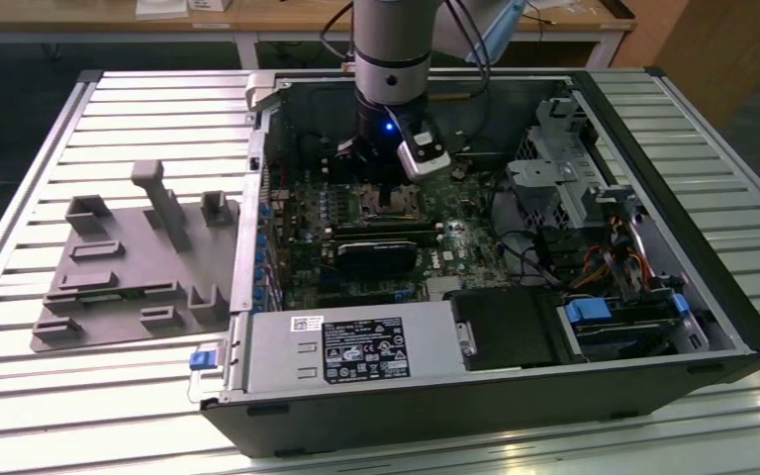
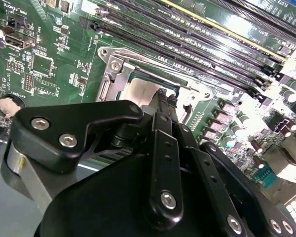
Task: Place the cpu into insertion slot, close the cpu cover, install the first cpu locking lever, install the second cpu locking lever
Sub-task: 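Close the cpu cover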
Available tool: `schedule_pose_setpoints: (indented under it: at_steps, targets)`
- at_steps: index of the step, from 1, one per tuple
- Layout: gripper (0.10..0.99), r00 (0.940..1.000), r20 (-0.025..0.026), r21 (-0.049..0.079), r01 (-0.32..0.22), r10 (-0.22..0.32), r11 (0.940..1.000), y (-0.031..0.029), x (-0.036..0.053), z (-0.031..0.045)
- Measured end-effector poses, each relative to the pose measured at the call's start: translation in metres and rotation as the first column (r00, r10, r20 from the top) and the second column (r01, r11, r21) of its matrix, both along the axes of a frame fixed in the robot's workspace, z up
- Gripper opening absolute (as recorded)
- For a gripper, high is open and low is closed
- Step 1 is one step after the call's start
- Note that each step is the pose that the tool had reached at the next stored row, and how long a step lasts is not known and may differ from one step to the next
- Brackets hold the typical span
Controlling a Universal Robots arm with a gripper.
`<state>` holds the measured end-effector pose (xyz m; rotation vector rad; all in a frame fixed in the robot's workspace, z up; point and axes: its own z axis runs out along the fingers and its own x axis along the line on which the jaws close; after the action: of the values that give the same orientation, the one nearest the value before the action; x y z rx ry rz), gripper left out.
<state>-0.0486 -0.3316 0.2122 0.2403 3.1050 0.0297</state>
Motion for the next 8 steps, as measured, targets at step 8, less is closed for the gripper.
schedule_pose_setpoints:
  at_steps: [8]
  targets:
    - [0.102,0.9997,0.0117,0.0,-0.02,0.02,0.9998,0.0,-0.0052,-0.0001]
